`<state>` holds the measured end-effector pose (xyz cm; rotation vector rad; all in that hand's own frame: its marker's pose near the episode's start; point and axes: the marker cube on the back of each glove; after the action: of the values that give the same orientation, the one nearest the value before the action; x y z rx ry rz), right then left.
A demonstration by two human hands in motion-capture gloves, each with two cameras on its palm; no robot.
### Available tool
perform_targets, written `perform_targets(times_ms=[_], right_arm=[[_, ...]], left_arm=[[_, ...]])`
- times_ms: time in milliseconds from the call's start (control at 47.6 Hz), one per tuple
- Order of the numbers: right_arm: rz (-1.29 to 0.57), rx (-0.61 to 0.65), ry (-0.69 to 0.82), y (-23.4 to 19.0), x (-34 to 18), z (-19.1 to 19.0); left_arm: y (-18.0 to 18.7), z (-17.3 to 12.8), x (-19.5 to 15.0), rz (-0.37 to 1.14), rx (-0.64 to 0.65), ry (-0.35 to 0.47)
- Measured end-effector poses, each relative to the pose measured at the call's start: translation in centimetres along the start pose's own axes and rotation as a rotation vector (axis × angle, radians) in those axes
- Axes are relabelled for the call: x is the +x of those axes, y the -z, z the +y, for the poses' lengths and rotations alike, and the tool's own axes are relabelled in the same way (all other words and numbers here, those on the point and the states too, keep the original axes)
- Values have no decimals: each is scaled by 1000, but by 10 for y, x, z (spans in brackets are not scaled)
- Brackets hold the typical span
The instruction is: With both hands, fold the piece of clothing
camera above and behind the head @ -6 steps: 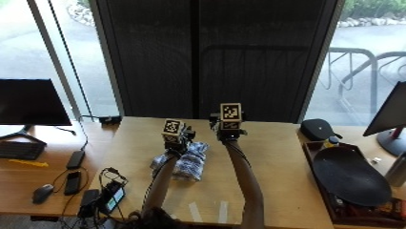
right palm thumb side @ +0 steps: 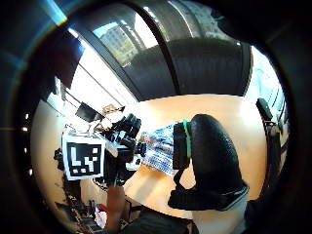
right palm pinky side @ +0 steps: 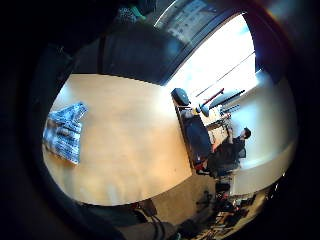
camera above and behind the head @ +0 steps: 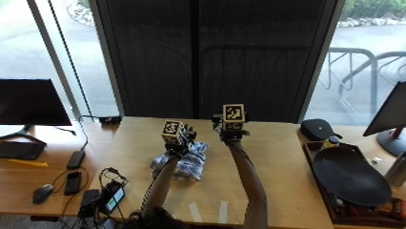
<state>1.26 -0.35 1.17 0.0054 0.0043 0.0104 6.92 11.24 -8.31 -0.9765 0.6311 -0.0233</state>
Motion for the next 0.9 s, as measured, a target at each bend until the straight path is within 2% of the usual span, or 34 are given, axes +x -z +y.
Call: perform_targets(times_ms=[147, 252, 420, 609, 693, 903], right_arm=[[39, -27, -13, -6, 10, -12], [5, -22, -16, -8, 11, -15], [5, -46, -9, -20, 10, -16], [6, -10, -9, -16, 11, -17], [-17, 10, -4, -12, 13, -17], [-24, -8, -3, 0, 22, -11]], left_arm=[[1, 0, 0, 28, 4, -12], [17, 7, 9, 117, -12, -79], [9, 7, -2, 8, 10, -24], [5, 6, 1, 38, 4, -43], [7, 4, 3, 22, 38, -72], [16, 4, -3, -29, 50, -84]])
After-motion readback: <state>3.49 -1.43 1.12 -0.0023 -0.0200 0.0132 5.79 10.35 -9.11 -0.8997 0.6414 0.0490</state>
